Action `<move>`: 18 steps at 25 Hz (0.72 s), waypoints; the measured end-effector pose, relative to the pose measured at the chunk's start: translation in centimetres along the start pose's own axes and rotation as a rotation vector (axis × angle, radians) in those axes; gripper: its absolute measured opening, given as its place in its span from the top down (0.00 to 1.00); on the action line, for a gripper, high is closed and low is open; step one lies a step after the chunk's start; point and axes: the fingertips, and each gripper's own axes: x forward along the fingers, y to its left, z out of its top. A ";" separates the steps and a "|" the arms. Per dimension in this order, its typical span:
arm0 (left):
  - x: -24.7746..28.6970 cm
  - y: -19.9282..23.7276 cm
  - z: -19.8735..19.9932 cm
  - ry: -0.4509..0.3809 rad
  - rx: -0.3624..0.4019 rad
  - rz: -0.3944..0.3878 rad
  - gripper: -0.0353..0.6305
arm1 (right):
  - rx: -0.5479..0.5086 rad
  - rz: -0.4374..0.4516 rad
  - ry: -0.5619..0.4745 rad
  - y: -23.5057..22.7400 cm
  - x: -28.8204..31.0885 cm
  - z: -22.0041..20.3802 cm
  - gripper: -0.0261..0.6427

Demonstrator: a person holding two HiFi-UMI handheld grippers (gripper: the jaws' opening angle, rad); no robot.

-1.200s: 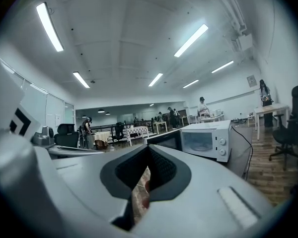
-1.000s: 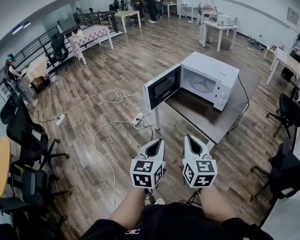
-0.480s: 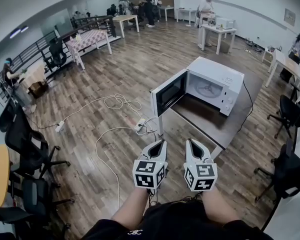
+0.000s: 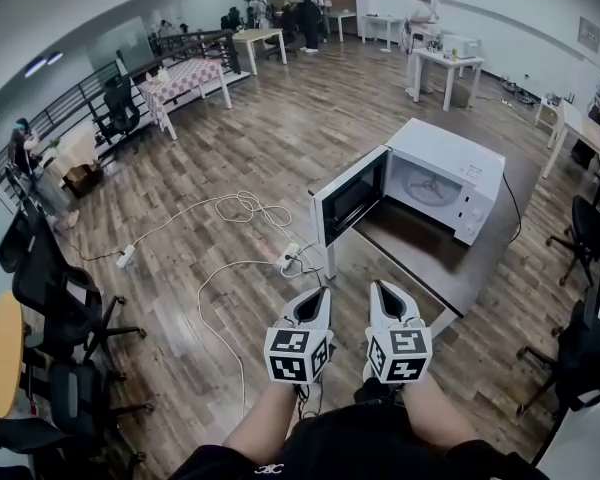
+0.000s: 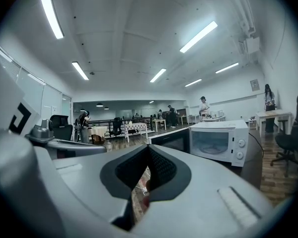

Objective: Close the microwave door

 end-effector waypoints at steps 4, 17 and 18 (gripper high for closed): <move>2.9 1.5 1.2 0.000 0.016 0.025 0.93 | 0.002 0.029 -0.009 -1.1 3.7 1.1 0.95; 16.3 2.8 5.4 0.023 0.029 0.074 0.93 | 0.000 0.101 -0.003 -9.6 15.0 4.8 0.95; 17.5 2.6 5.6 0.026 0.029 0.076 0.93 | 0.003 0.103 -0.001 -10.5 15.7 5.0 0.95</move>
